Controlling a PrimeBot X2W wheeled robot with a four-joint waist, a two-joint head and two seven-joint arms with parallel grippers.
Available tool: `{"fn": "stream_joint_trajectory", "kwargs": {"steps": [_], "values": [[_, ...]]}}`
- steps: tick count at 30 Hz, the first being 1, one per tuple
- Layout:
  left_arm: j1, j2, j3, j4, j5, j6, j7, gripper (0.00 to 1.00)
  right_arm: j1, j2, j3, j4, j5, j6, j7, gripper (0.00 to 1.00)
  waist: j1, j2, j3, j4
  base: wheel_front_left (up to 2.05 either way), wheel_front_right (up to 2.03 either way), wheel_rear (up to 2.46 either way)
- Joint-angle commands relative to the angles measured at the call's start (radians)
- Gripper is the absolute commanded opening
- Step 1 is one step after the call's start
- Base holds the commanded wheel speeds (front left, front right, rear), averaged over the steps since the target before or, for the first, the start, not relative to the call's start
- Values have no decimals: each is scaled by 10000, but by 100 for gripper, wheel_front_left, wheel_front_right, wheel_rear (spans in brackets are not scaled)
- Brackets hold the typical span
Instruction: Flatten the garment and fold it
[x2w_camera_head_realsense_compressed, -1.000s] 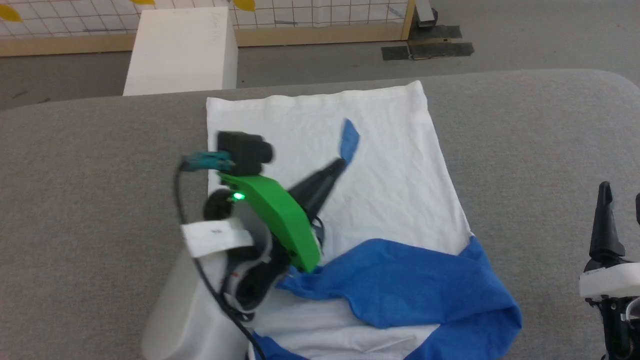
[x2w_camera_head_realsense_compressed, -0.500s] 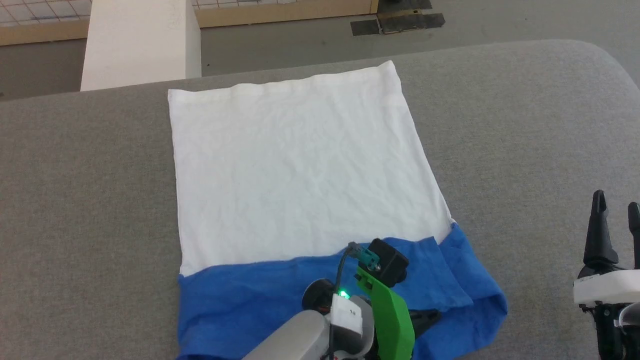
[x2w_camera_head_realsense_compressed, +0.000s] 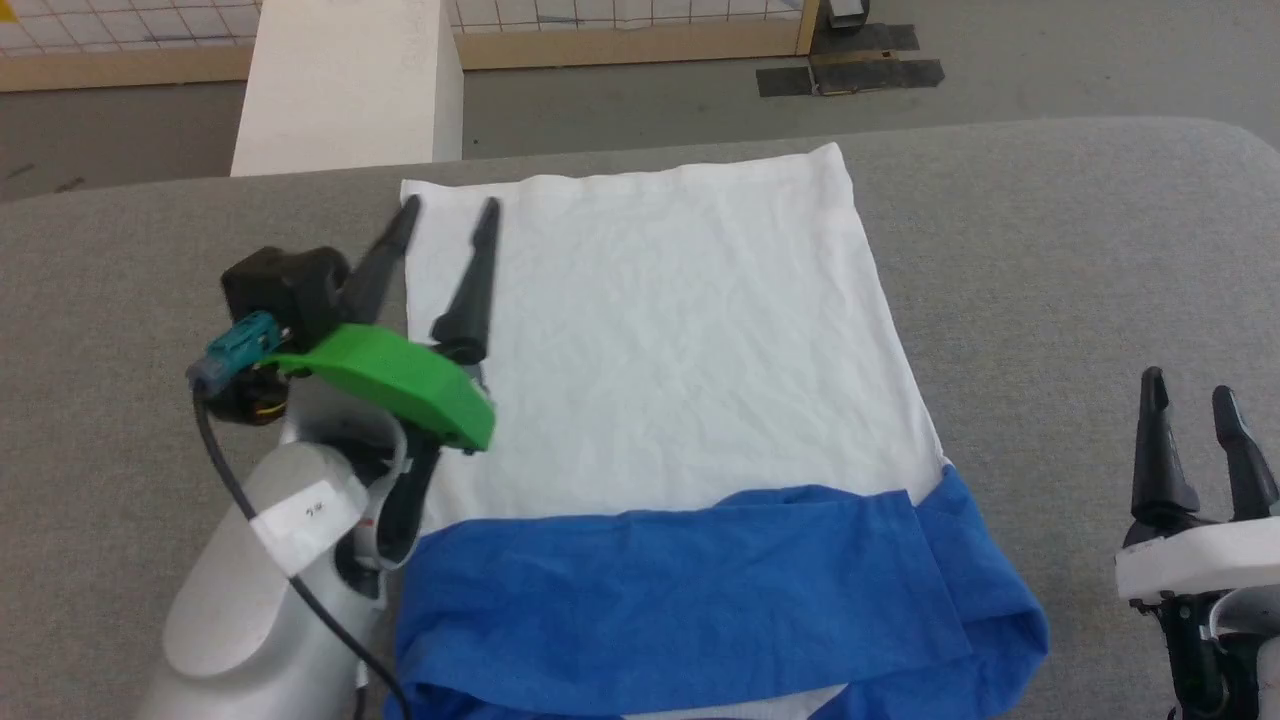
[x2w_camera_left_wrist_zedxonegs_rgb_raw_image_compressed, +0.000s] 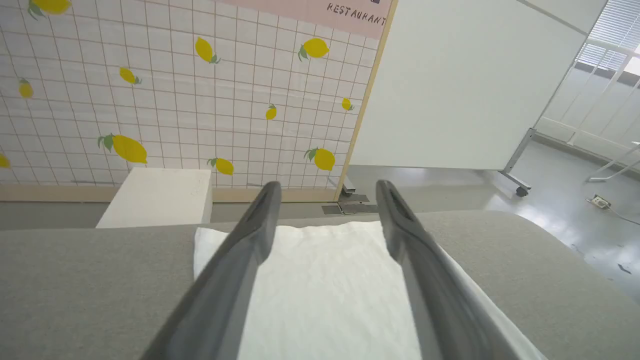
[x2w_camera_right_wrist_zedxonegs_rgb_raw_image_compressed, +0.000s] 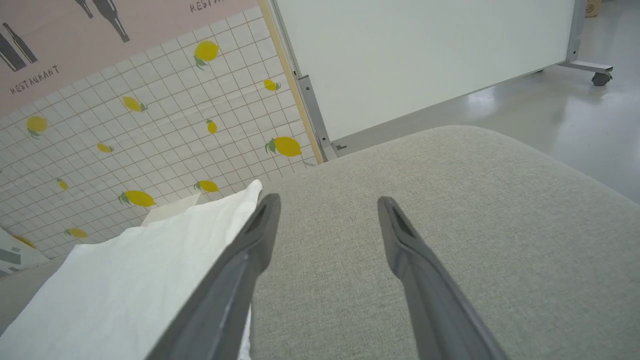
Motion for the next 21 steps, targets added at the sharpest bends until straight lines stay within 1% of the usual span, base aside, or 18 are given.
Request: {"fn": "stream_joint_trajectory", "kwargs": {"steps": [1,3,4,5,7,8,12,15,18,21], "values": [[261,292,20,262,569,115,-561,100,-196,3,97,-118,-96,-13,140,100,0,0,-19,117,0,0,0],[522,485,359,533,775,203,-1522,100,-325,3,244,-171,-92,-13,470,100,0,0,61,186,0,0,0],[634,593,418,651,868,148,-1843,100,-406,3,343,-185,-119,-13,658,100,0,0,98,205,0,0,0],[761,616,608,739,848,139,-2154,100,-531,3,455,-213,-202,-13,928,100,0,0,152,236,0,0,0],[967,706,903,799,902,119,-2430,100,-903,3,602,-240,-375,-13,1585,100,0,0,305,271,0,0,0],[1025,709,1057,736,922,135,-2500,100,-1158,3,584,-225,-385,-13,1935,100,0,0,417,291,0,0,0],[1138,737,1544,288,1141,122,-2602,100,-2956,3,351,178,-411,-13,4018,100,0,0,1154,458,0,0,0],[1039,694,1737,-107,1316,44,-2614,100,-4691,-5,284,620,-1424,-13,5722,100,0,0,1902,762,0,0,0],[813,598,1894,-454,1439,-64,-2617,100,-6292,-101,281,1160,-2242,-13,7198,100,0,0,2655,1126,0,0,0],[510,381,2054,-759,1512,-208,-2618,100,-7758,-145,-27,1743,-3076,-13,8757,100,0,0,3436,1585,0,0,0]]}}
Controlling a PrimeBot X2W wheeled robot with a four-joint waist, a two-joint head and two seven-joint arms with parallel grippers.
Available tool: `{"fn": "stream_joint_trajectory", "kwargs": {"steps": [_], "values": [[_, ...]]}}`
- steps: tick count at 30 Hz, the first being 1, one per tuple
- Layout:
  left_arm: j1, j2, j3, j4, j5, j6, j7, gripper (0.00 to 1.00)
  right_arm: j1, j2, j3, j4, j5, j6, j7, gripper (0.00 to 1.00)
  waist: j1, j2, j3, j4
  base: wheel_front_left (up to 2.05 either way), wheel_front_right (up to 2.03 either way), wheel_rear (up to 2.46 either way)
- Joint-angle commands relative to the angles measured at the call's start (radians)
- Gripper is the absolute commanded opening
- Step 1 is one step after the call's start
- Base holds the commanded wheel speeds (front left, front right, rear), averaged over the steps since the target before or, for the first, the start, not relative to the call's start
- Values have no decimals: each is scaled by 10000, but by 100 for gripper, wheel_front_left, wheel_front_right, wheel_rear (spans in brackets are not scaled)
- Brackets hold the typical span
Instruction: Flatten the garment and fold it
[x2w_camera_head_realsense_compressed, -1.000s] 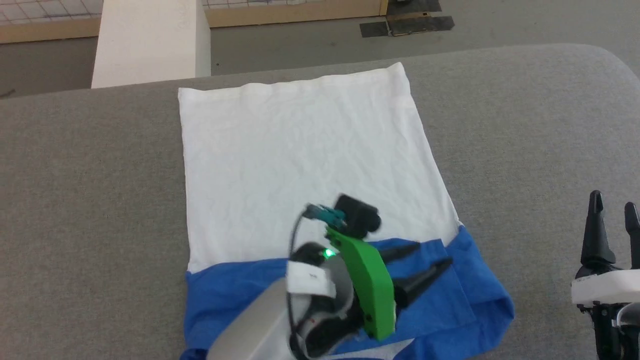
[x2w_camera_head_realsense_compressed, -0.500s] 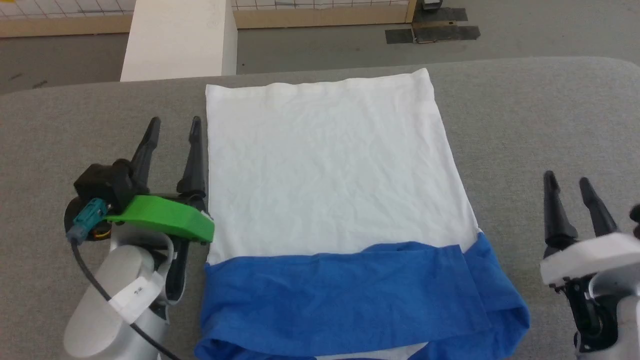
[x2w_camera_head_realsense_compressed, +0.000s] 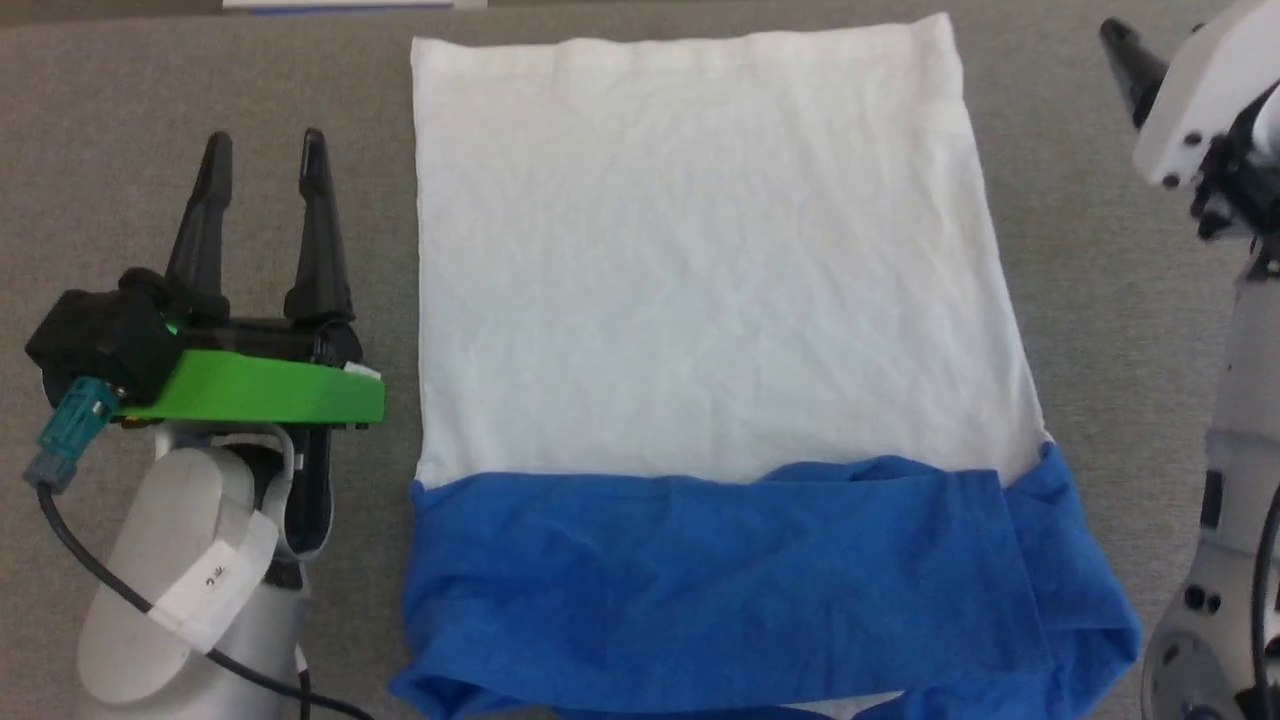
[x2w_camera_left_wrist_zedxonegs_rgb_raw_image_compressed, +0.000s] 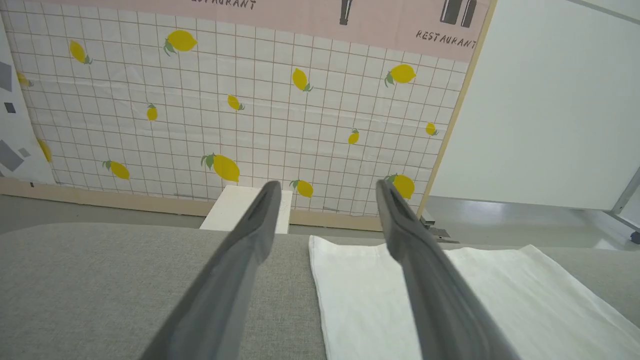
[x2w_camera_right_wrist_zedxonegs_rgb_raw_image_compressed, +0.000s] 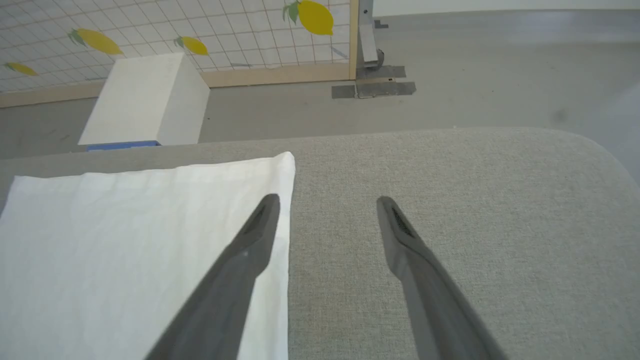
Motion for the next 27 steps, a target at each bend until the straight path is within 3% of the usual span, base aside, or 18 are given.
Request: {"fn": "stream_joint_trajectory", "kwargs": {"steps": [1,4,10,21,22,24,27], "values": [[-233,-135,57,-108,103,-86,-45,100,-448,-27,-116,210,-292,-15,511,100,-1,0,1471,1007,0,0,0],[-443,-354,170,-251,202,-275,-45,100,-1518,-109,-177,548,-1111,-15,1777,100,-1,0,2096,1419,0,0,0],[-789,-701,382,-317,280,-655,-46,100,-2865,-230,-240,793,-2253,-15,3014,100,-1,0,3013,1987,0,0,0],[-1659,-693,384,-110,580,-1081,19,100,-3339,-529,410,1196,-2655,-15,4699,100,-1,0,3696,2108,0,0,0],[-1887,-611,354,-78,609,-1124,108,100,-3351,-478,314,1152,-2660,-15,4878,41,-1,0,3691,2068,0,0,0],[-2408,-466,336,15,578,-1196,397,100,-3392,-393,237,1017,-2683,-15,5033,0,-1,0,3658,1988,0,0,0],[-3526,-127,322,315,404,-1351,1210,100,-3508,-319,271,836,-2712,-15,5113,0,-1,0,3578,1811,0,0,0]]}}
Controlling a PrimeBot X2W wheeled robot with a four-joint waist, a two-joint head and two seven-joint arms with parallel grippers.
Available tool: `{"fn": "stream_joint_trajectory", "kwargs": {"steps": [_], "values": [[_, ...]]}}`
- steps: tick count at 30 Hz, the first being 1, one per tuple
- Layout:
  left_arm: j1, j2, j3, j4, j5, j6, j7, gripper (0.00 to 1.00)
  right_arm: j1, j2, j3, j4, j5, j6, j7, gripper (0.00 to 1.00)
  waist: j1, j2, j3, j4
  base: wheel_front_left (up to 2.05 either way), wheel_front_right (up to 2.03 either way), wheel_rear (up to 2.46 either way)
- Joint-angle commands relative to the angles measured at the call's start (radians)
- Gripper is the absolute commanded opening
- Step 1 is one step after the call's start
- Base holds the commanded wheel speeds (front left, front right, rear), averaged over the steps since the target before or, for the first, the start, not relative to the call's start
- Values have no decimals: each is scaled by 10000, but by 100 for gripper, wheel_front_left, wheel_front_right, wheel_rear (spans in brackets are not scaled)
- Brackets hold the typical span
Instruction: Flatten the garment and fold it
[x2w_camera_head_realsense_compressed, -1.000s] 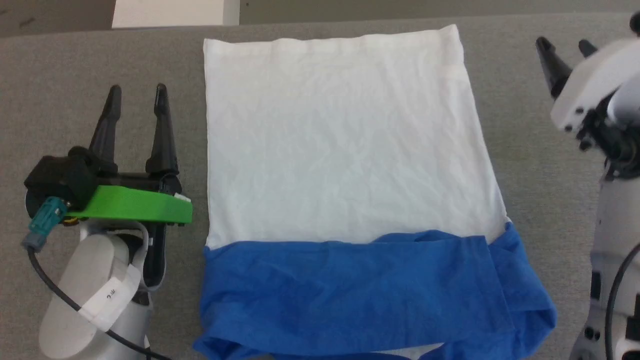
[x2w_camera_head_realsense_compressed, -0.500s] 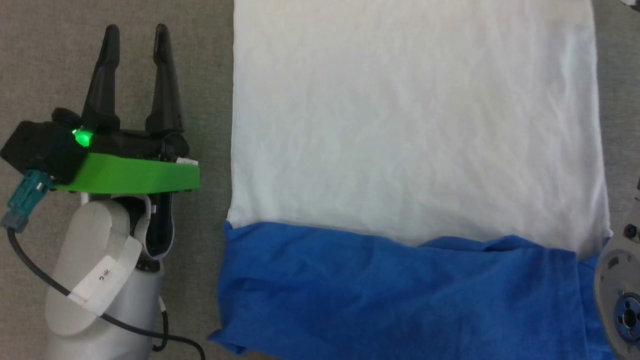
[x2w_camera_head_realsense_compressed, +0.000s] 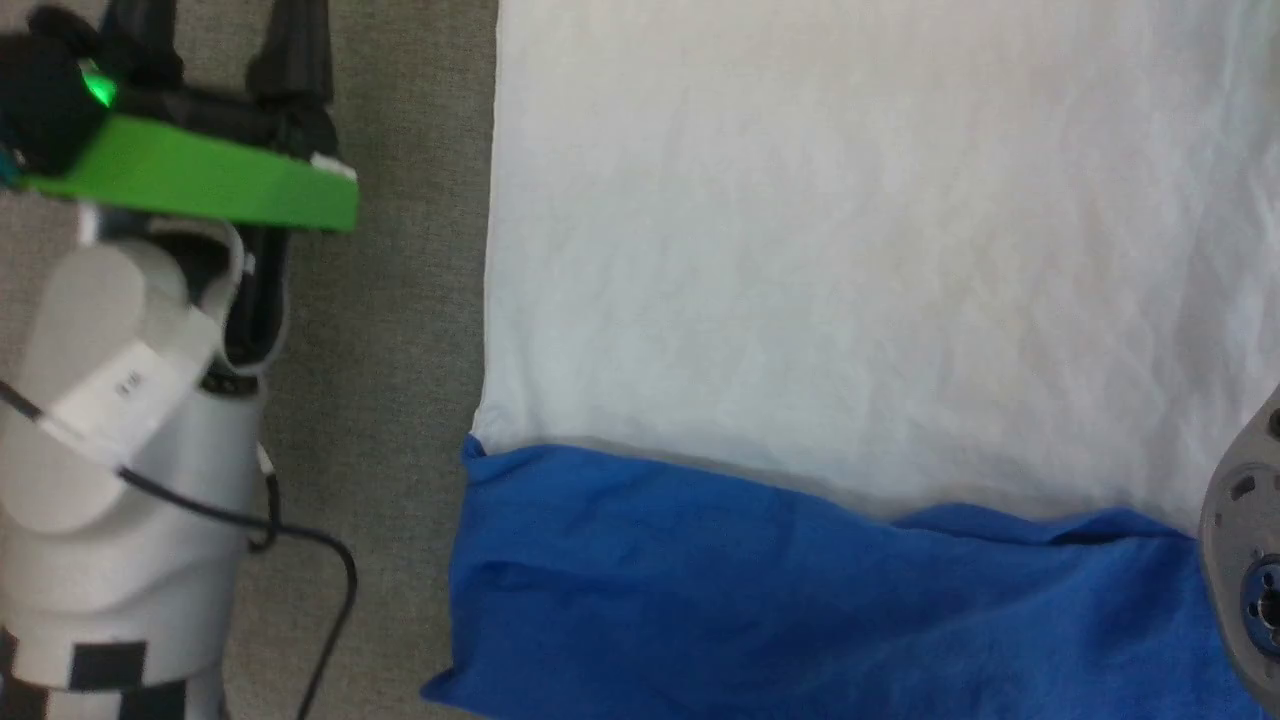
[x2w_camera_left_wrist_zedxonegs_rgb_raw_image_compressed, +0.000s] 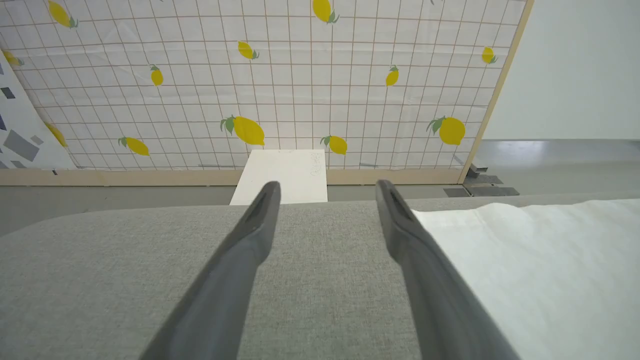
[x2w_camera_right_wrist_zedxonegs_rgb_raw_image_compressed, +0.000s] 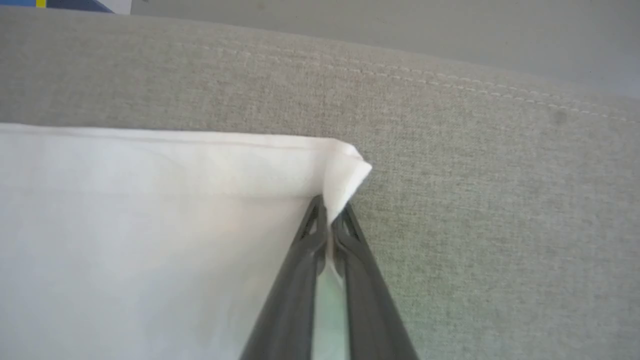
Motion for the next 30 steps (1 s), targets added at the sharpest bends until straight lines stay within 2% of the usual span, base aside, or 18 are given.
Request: {"fn": "stream_joint_trajectory", "kwargs": {"steps": [1,7,11,14,16,21,26,27,28,30], "values": [[-726,254,31,207,-163,-89,491,100,250,75,-21,215,-56,-13,148,0,-1,0,-78,-184,0,0,0],[-3690,899,-265,1762,-1433,-382,3867,100,-65,245,551,189,292,-13,-141,0,-1,0,-69,-742,0,0,0],[-4946,1102,-1022,3139,-2154,-447,7042,100,-188,330,821,327,542,-13,-296,0,-1,0,-36,-1011,0,0,0],[-5646,1175,-1368,3951,-2468,-275,9085,100,-265,373,1042,462,662,-13,-393,0,-1,0,88,-1216,0,0,0],[-5933,1071,-1434,4207,-2684,-98,9876,100,-305,395,1131,533,726,-13,-458,0,-1,0,186,-1309,0,0,0],[-6170,717,-1635,4355,-2949,305,10935,100,-331,428,1245,604,774,-13,-504,0,-1,0,401,-1430,0,0,0],[-5953,1022,-2343,4600,-2245,607,11619,100,-366,444,1280,610,781,-13,-529,0,-1,0,576,-1511,0,0,0],[-5944,1112,-2435,4617,-2104,647,11659,78,-380,447,1297,610,793,-13,-529,0,-1,0,602,-1530,0,0,0],[-5921,1178,-2467,4635,-2037,697,11680,0,-400,451,1315,611,816,-13,-538,0,-1,0,631,-1550,0,0,0],[-5912,1211,-2330,4560,-2079,772,11456,0,-441,456,1351,617,896,-13,-595,0,-1,0,664,-1571,0,0,0]]}}
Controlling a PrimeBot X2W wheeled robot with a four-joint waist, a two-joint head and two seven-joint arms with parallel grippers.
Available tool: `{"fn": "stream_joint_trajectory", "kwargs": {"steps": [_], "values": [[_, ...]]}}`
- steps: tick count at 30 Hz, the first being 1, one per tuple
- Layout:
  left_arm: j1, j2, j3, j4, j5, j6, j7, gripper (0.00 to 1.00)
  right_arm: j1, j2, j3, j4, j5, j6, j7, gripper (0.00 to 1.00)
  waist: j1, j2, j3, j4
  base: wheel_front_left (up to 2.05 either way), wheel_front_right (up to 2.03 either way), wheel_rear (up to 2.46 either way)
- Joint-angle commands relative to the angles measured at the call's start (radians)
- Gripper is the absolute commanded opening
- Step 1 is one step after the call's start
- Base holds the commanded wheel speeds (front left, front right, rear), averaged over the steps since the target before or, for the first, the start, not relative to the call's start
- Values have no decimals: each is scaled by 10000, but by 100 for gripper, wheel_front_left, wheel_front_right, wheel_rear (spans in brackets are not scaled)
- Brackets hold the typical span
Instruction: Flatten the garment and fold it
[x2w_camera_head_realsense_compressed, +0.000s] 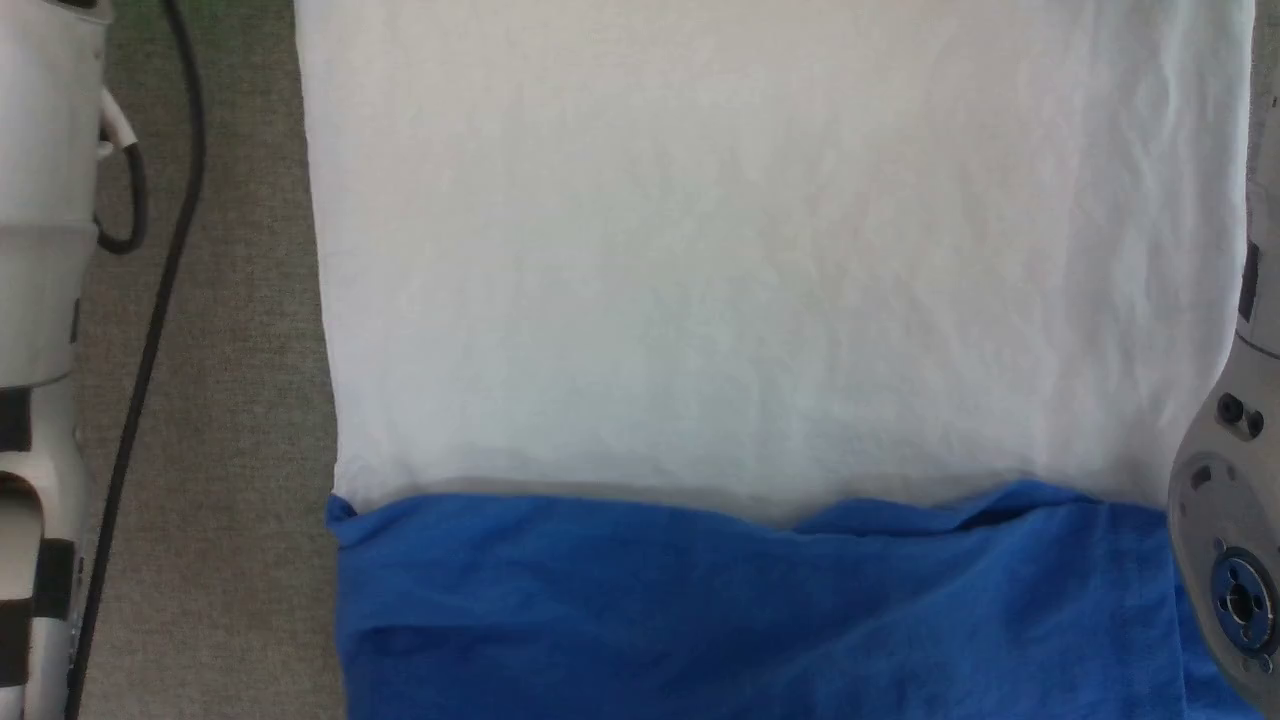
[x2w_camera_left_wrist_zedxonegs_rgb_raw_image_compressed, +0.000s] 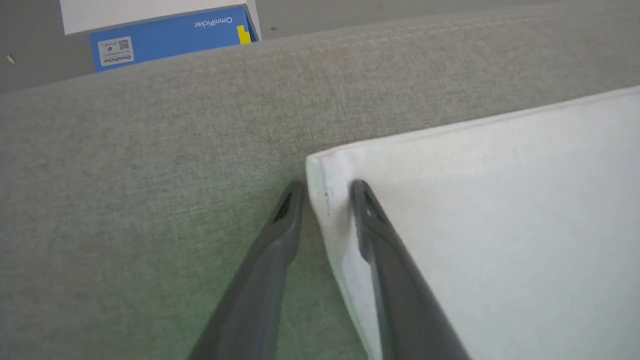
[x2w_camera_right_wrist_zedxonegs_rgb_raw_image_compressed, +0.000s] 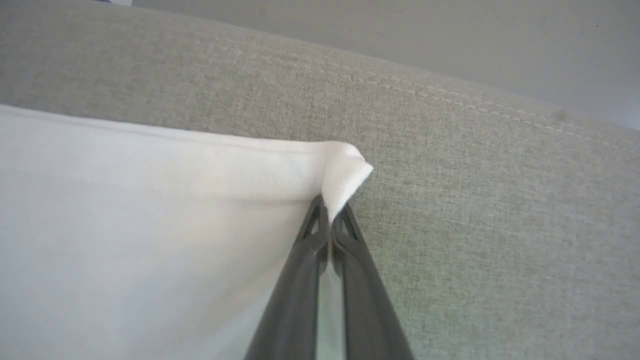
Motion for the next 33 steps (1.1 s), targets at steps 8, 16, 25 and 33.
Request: {"fn": "stream_joint_trajectory", "kwargs": {"steps": [8,16,25,33], "values": [[12,411,364,-112,569,-93,-2456,0,-110,-343,329,198,256,-13,-1347,0,1,0,-86,-36,0,0,0],[-613,400,666,219,1245,-352,-5870,0,-799,-751,191,424,-169,-13,-3980,0,1,0,-459,30,0,0,0],[598,530,265,-191,1468,-1074,-9612,0,-37,-917,542,802,829,-13,-6346,0,1,0,-1571,59,0,0,0],[3711,922,111,-1371,1188,-1115,-11403,0,3067,-1473,815,-284,3116,-13,-7299,0,1,0,-3235,147,0,0,0]]}}
